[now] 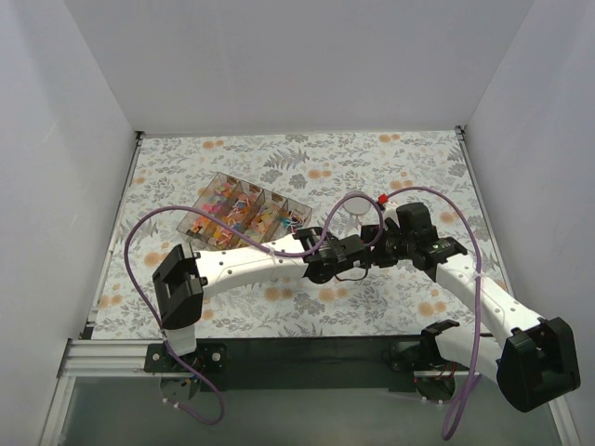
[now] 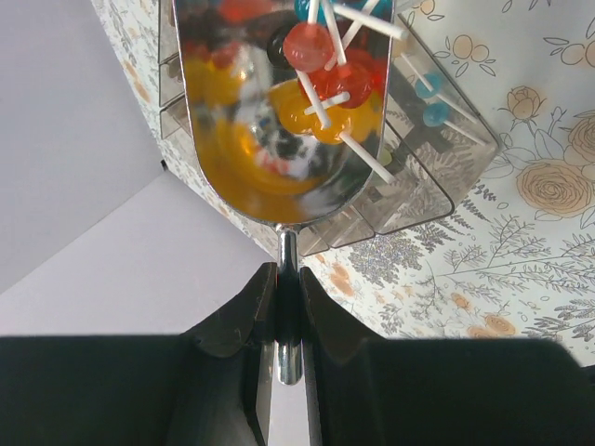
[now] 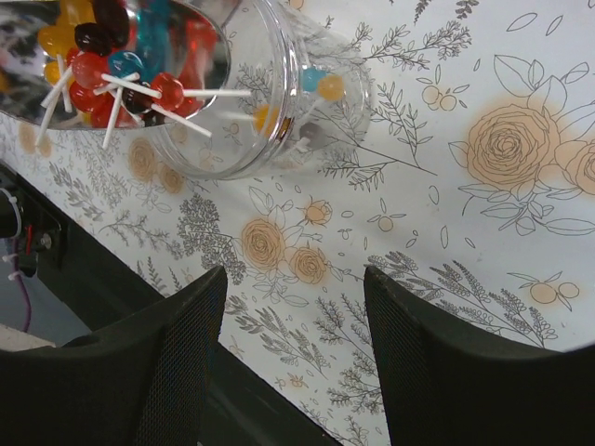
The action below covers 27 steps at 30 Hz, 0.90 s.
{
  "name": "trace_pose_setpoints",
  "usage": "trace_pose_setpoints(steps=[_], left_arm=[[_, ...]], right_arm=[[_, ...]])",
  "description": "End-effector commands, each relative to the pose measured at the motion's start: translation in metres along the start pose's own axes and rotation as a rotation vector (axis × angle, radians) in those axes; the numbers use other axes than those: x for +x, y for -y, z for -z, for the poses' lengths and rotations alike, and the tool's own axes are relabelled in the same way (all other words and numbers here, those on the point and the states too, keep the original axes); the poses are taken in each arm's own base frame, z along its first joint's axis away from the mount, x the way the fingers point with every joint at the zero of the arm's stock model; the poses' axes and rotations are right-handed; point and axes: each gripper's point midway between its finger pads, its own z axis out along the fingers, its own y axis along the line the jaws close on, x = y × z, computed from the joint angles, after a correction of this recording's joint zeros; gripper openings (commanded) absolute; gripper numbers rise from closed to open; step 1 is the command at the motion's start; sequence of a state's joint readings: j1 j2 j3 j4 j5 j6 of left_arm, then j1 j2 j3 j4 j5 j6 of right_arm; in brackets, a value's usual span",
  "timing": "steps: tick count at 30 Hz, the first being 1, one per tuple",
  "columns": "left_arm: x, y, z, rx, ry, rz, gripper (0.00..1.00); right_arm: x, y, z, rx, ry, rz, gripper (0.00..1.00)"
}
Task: Pack the candies
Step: Place the fake candies in the packing bottle.
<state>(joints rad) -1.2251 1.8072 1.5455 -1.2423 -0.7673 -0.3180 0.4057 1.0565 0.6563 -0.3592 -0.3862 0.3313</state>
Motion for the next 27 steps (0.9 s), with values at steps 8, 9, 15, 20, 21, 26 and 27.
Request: trace_pose_setpoints(steps=[8, 9, 15, 20, 21, 26, 27], left_arm=[[0.0007, -0.0123, 0.0115, -0.056, 0.012, -0.02, 0.0], [0.001, -0.0133, 0.0124, -0.058, 0.013, -0.017, 0.0], [-0.0017, -0.0143, 0.0123, -0.064, 0.012, -0.02, 0.0], [0.0028, -0.0147, 0.0146, -0.063, 0.013, -0.012, 0.0], [0.0031, -0.0155, 0.0152, -0.065, 0.013, -0.011, 0.0], [-0.0029, -0.0147, 0.0141, -0.067, 0.017, -0.024, 0.0], [-0.0023, -0.0144, 0.0147, -0.064, 0.017, -0.02, 0.0]], right_arm=[[-0.0098, -0.0088, 0.0024, -0.042, 0.046, 0.007, 0.67], [-0.0087, -0.008, 0.0024, -0.04, 0.046, 0.004, 0.67], [-0.0058, -0.0081, 0.0015, -0.045, 0.041, -0.001, 0.67], [-0.0065, -0.0084, 0.0022, -0.045, 0.045, 0.001, 0.67], [-0.0061, -0.0083, 0.0023, -0.045, 0.045, 0.001, 0.67], [-0.005, -0.0081, 0.0017, -0.049, 0.045, -0.003, 0.67], [-0.0048, -0.0085, 0.0016, -0.049, 0.045, -0.004, 0.67]])
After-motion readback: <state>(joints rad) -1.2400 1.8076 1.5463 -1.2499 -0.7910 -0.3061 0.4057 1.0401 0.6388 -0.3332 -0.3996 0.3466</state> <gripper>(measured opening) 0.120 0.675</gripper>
